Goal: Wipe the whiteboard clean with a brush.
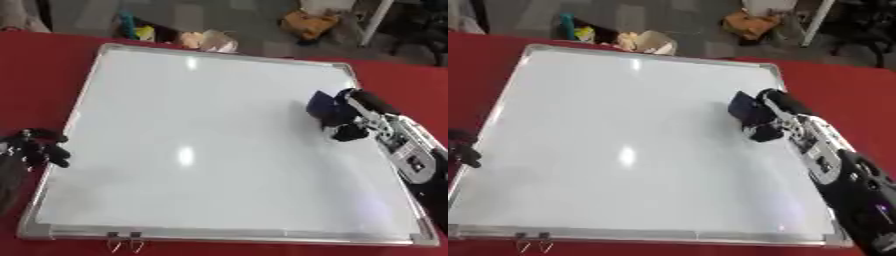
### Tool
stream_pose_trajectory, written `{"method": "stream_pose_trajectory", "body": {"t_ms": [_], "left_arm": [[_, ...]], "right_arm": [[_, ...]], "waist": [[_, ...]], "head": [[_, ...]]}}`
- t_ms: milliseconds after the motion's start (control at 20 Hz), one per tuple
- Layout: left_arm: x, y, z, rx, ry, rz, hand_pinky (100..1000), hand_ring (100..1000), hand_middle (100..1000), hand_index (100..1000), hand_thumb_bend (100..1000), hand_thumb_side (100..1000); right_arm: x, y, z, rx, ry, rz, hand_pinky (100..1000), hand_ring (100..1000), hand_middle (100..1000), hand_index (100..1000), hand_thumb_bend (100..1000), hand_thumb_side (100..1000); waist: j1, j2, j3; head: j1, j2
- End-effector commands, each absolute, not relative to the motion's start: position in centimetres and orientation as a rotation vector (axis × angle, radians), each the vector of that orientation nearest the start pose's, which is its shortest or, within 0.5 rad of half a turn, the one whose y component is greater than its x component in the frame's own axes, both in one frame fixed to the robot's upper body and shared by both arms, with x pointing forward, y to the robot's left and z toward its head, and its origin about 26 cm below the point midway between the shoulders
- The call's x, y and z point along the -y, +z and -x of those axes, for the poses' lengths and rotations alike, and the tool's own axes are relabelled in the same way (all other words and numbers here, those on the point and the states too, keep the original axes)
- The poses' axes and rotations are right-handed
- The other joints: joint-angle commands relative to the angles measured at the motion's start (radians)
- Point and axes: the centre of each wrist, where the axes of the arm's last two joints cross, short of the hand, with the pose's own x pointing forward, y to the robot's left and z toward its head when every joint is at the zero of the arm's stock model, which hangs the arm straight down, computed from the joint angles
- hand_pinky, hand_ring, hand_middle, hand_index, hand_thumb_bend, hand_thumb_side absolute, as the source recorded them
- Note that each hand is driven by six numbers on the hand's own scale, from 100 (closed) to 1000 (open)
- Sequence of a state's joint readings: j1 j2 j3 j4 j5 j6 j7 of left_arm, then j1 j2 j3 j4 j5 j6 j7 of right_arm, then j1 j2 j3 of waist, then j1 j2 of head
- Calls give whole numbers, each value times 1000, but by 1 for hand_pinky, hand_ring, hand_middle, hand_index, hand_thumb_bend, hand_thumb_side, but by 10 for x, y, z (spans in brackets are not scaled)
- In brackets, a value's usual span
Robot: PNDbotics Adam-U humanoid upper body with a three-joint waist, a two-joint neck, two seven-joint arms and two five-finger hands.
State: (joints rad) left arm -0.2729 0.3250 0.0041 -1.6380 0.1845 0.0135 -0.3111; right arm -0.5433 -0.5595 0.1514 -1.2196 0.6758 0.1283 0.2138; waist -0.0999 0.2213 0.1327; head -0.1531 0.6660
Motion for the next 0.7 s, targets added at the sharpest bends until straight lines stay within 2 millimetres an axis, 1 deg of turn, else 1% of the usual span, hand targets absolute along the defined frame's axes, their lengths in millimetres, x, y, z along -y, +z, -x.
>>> {"method": "stream_pose_trajectory", "body": {"t_ms": [50,150,400,500,550,650,700], "left_arm": [[-293,120,-339,1864,-505,153,547,560,616,677,766,1000],[-293,120,-339,1864,-505,154,547,560,616,677,765,1000],[-293,120,-339,1864,-505,158,548,560,616,677,764,1000],[-293,120,-339,1865,-503,158,547,560,616,677,765,1000],[-293,120,-339,1864,-503,159,547,560,616,677,765,1000],[-293,119,-339,1864,-503,161,547,560,616,677,764,1000],[-293,119,-339,1864,-503,161,547,560,615,677,764,1000]], "right_arm": [[355,128,-404,1267,1048,933,790,711,635,432,100,100],[356,126,-404,1259,1047,928,791,713,637,438,100,100],[356,120,-404,1243,1051,909,792,714,638,448,100,134],[355,118,-404,1246,1053,901,790,715,640,465,100,229],[355,117,-404,1247,1054,896,790,715,640,465,100,229],[354,116,-404,1249,1056,887,791,720,647,519,100,313],[353,115,-404,1250,1056,883,792,723,650,540,100,340]], "waist": [[7,-15,-4],[9,-16,-5],[12,-19,-5],[14,-21,-4],[14,-22,-3],[16,-24,-4],[16,-24,-5]], "head": [[-10,-12],[-11,-14],[-14,-16],[-15,-16],[-15,-17],[-16,-18],[-17,-18]]}}
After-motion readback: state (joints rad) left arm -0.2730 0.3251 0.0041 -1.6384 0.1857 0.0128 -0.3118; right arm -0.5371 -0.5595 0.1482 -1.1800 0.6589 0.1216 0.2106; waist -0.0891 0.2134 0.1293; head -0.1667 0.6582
